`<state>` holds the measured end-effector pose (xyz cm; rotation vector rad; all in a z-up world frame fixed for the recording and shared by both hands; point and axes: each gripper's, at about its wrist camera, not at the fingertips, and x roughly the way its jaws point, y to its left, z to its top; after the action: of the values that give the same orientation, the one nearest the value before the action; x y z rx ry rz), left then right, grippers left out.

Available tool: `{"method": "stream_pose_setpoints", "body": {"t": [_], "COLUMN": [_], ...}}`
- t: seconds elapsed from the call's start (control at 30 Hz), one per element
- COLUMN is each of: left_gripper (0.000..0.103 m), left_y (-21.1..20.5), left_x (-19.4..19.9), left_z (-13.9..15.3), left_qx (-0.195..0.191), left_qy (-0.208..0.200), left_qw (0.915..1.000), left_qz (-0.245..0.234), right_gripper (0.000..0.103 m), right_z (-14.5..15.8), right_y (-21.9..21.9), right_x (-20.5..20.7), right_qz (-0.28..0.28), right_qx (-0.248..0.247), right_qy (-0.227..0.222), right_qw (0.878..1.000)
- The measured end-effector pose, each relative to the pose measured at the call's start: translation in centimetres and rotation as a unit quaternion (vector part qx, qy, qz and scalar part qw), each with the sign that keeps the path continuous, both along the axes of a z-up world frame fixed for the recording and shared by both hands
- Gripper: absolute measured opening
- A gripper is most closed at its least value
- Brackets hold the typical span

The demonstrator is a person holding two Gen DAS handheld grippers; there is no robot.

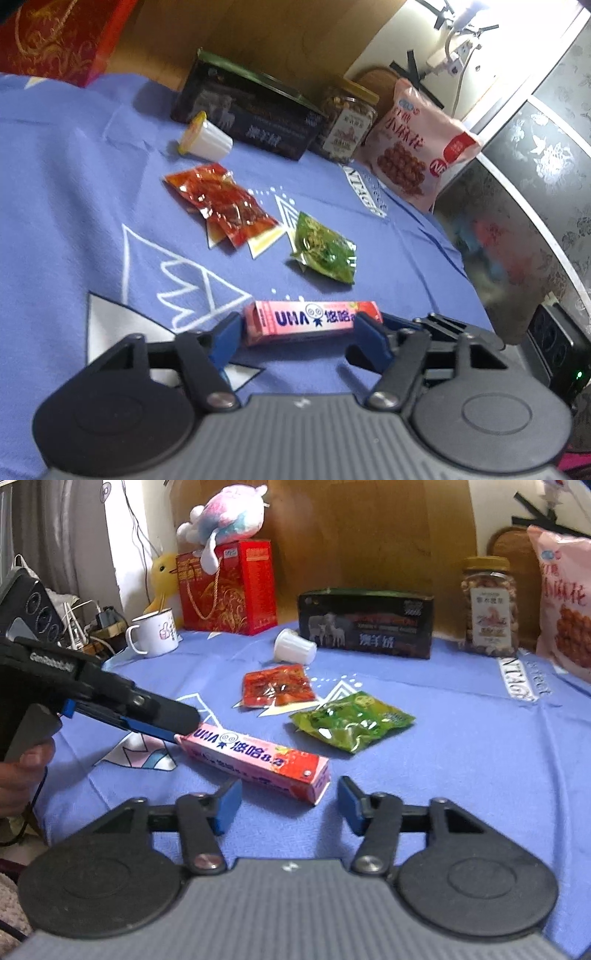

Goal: Organize snacks

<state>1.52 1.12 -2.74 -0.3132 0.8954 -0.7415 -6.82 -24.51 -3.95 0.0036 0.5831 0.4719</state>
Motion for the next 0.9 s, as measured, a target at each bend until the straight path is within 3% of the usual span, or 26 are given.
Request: {"method": "stream_pose_setpoints", "body": {"t": [0.07,0.13,0.4,0.63,0.9], "left_gripper": [0.052,0.052,0.052,0.052,0.052], "left_y": [-0.3,-0.2,-0.3,-2.6,-6.3], "left_x": [-0.2,-0.2,2.1,8.9,19.9], "left_z": [0.2,0.5,4.2,8.2,10.2], "left_qx": [0.019,0.027,0.014,0.018,0.020], "left_qy": [-0.016,-0.023,-0.063,-0.103,-0.124], "left_qw": [0.9997,0.9993,0.9978,0.9941,0.9907], "left_qz": [0.006,0.007,0.012,0.028,0.053], "right_gripper": [0.043,0.032,0.032,0.032,0.032], "right_z": [0.0,0.3,3.1,5.9,8.8], "right_y": [0.3,0.3,0.0,-1.1,-2.9], "right_x": [0.2,0.2,1.9,7.8,19.1], "right_qz": [-0.005,-0.009,-0.005,-0.013,-0.038], "right_qx": [-0.009,-0.019,-0.007,-0.005,0.008], "right_qy": [-0.006,-0.010,-0.051,-0.085,-0.094], "right_qw": [1.000,1.000,0.999,0.996,0.995]}}
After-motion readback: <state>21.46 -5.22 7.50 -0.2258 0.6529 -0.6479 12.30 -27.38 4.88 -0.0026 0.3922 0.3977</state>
